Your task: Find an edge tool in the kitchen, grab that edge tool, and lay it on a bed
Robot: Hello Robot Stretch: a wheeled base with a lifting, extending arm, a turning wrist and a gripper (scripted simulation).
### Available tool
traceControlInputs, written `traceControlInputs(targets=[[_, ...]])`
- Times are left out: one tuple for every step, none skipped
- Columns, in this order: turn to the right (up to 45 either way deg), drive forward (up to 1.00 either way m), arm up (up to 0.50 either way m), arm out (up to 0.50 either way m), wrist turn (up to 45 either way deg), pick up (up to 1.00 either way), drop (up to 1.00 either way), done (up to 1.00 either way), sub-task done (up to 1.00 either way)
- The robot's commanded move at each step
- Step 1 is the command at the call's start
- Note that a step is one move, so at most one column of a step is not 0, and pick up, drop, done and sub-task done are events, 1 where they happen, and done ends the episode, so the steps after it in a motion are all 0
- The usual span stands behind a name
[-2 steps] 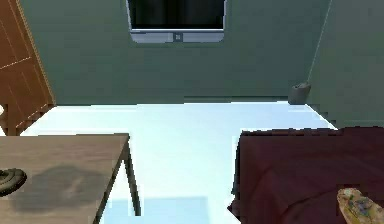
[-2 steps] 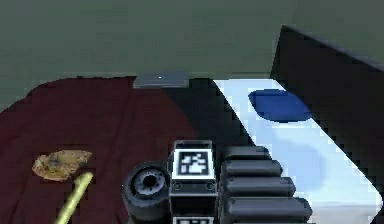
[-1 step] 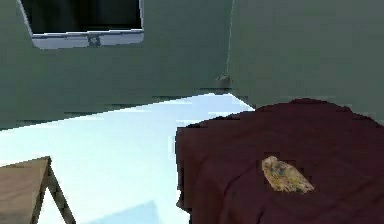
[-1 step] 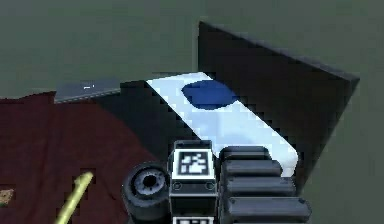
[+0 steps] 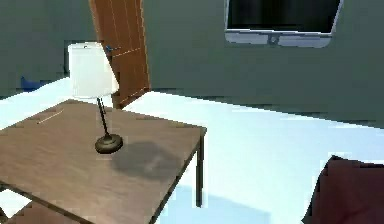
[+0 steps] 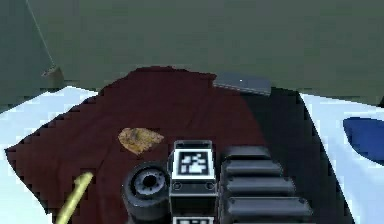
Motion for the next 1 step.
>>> traceControlInputs(targets=[[-45.0, 0.00, 0.00, 0.00, 0.0, 0.00, 0.00, 0.00, 0.00]])
